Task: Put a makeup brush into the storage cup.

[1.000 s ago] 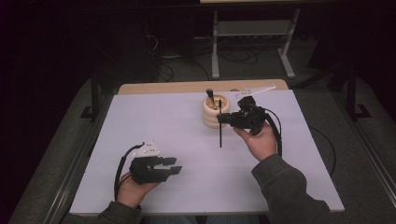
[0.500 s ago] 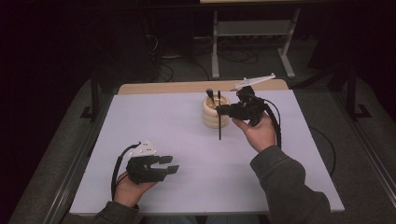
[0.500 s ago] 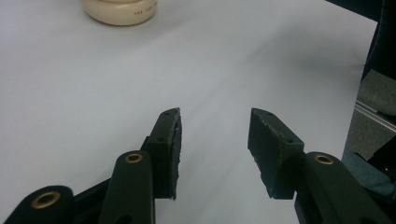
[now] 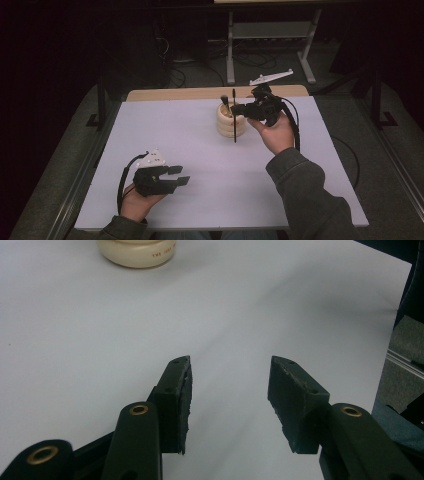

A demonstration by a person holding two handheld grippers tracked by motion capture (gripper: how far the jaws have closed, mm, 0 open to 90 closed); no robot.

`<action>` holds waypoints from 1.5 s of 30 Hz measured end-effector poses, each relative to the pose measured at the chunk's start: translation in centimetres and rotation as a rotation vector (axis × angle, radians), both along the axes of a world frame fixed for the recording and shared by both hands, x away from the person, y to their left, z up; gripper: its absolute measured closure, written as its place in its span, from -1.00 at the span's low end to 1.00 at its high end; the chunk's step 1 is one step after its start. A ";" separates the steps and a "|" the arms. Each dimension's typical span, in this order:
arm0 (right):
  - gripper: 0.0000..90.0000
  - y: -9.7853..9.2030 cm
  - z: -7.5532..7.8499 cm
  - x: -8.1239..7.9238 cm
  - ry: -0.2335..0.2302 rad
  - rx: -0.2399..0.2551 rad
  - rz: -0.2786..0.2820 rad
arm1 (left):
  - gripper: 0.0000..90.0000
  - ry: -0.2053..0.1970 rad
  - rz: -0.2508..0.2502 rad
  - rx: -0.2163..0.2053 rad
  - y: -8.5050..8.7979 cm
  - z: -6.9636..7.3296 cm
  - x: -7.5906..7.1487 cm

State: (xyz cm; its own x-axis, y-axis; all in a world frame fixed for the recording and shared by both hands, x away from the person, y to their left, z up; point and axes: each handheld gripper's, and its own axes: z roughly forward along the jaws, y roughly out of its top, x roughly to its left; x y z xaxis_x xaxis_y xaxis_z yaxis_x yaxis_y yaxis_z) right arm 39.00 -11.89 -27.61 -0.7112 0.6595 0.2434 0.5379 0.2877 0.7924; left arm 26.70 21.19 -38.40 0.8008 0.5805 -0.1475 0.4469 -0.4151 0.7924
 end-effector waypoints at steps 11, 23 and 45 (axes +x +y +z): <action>0.88 -0.3 0.8 1.1 -0.008 0.012 -0.037 | 0.09 0.000 0.020 -0.016 0.1 0.1 0.0; 0.88 -0.7 1.7 2.3 -0.015 0.010 -0.066 | 0.07 -0.005 0.016 -0.003 0.4 0.2 0.0; 0.88 -0.3 2.7 4.6 -0.027 -0.001 -0.112 | -0.03 -0.003 0.042 -0.014 0.9 0.4 0.1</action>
